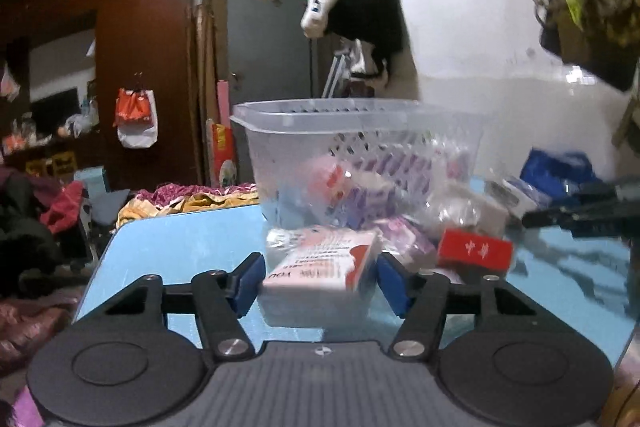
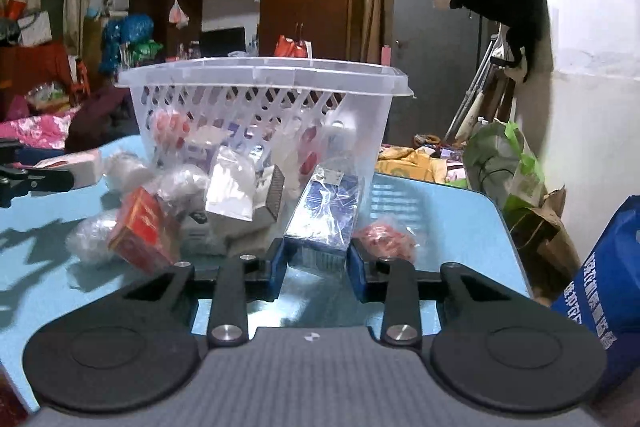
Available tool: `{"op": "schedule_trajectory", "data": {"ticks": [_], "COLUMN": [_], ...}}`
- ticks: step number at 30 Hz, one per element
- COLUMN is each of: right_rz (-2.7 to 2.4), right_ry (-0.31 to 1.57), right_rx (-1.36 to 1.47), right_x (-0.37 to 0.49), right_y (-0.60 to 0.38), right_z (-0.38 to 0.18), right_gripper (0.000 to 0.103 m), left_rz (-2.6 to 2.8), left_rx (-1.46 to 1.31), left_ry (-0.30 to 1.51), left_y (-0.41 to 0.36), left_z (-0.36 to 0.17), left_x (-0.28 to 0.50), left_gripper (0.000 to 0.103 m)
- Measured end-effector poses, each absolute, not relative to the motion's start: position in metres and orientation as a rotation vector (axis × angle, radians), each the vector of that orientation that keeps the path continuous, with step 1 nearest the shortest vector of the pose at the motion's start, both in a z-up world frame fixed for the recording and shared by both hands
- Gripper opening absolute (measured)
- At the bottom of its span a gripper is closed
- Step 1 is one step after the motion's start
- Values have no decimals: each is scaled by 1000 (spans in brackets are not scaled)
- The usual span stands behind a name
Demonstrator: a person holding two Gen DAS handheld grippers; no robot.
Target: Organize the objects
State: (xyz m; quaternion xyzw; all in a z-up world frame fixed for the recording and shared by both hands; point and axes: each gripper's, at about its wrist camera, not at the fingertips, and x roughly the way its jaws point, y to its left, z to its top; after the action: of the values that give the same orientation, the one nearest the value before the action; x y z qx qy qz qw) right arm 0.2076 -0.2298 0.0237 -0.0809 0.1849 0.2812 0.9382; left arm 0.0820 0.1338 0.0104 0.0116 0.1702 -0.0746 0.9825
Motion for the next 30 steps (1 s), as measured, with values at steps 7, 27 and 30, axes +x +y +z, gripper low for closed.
{"op": "schedule_trajectory", "data": {"ticks": [7,27,30], "right_rz": [595,604,616], "right_ry": [265,380,395], "right_rx": [-101,-257,-250], "right_x": [183,299,296], "right_y": [-236,-138,-139], "right_z": [53,135,132], "right_gripper": [36,36,45], "left_rz": [-182,-68,13], "left_rx": [-78,-153,-76], "left_ry": [213,385,400], "left_y": [136,93,86], "left_z": [45,118,114], "left_x": [74,253,254], "left_gripper": [61,61,85]}}
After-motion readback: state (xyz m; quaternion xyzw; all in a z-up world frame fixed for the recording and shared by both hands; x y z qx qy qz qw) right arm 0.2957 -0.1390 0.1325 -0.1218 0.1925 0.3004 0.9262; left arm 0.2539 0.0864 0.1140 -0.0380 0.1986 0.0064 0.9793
